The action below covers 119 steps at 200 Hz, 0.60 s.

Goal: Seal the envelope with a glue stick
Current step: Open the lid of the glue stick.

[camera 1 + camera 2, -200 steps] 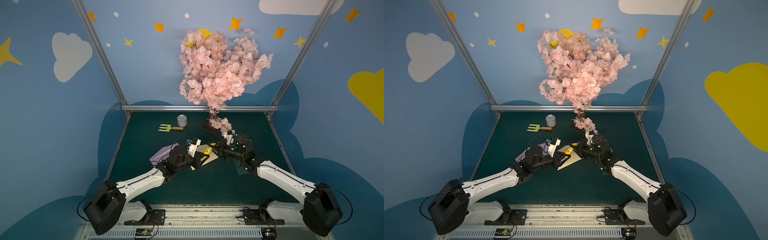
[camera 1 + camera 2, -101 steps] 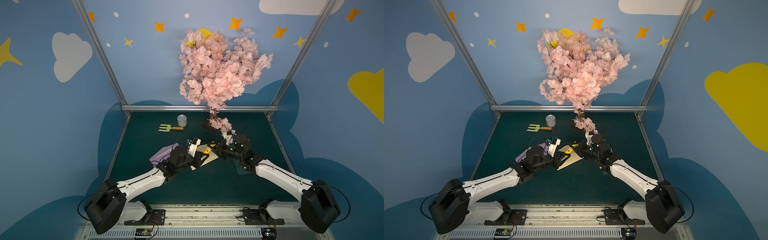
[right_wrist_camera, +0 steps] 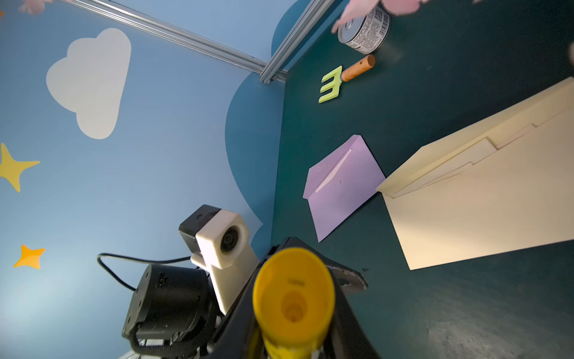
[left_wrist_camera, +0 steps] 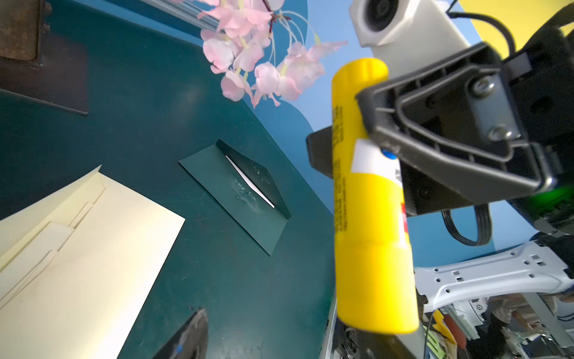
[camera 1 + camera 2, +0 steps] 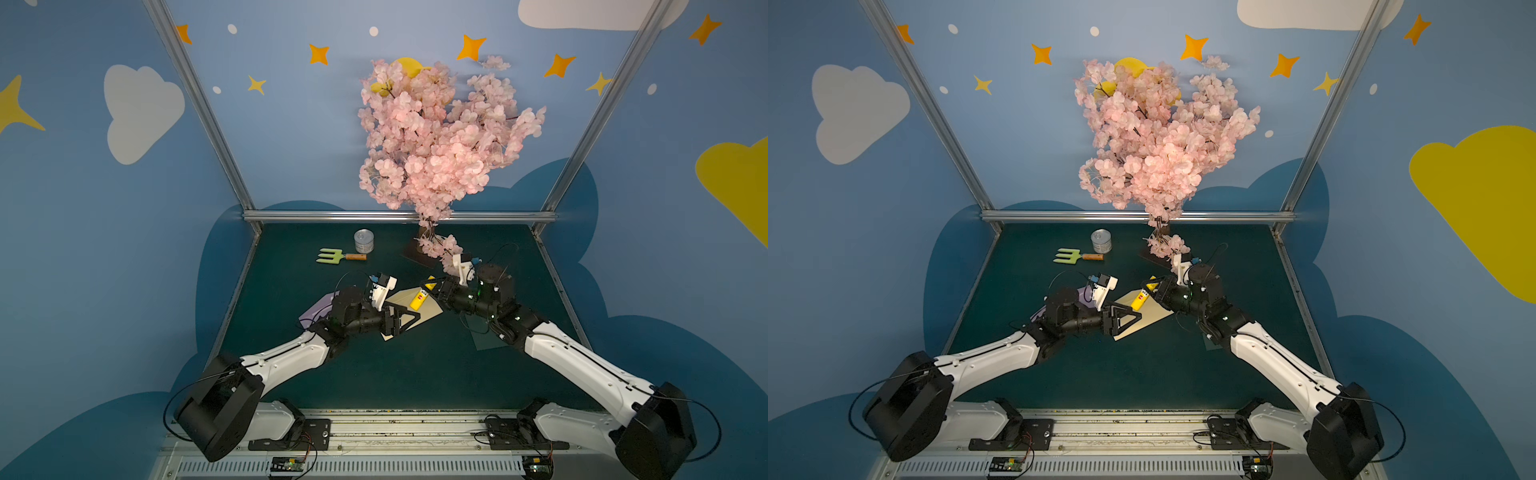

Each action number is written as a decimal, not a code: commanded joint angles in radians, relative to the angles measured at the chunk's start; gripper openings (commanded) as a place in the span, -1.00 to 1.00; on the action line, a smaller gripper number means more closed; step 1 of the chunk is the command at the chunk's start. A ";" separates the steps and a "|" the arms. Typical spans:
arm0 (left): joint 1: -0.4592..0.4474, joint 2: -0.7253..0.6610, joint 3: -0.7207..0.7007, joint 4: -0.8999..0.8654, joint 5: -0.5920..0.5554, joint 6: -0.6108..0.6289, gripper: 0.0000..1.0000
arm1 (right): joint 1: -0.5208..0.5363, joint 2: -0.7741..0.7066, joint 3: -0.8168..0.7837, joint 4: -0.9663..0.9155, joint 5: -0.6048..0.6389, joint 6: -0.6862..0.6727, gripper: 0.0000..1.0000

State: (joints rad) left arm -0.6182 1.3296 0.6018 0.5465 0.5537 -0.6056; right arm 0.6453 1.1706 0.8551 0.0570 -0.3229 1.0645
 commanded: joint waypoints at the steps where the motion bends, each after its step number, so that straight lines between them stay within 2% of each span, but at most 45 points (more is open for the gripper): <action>1: 0.017 0.001 0.013 0.065 0.122 -0.042 0.46 | 0.011 -0.009 0.035 -0.068 0.030 -0.064 -1.00; 29: 0.017 0.027 0.039 0.114 0.206 -0.075 0.43 | 0.013 0.005 0.035 -0.056 0.017 -0.056 -1.00; 61: 0.024 0.069 0.041 0.178 0.232 -0.123 0.34 | 0.014 0.017 0.039 -0.036 -0.003 -0.042 -1.00; 97: 0.030 0.095 0.041 0.237 0.240 -0.164 0.06 | 0.014 0.020 0.038 -0.043 -0.005 -0.039 -1.00; 119: 0.032 0.096 0.044 0.236 0.250 -0.164 -0.20 | 0.014 0.021 0.036 -0.043 -0.002 -0.037 -1.00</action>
State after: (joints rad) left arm -0.5922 1.4269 0.6209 0.7277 0.7708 -0.7589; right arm 0.6556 1.1881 0.8619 0.0139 -0.3187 1.0321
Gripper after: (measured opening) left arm 0.462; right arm 0.272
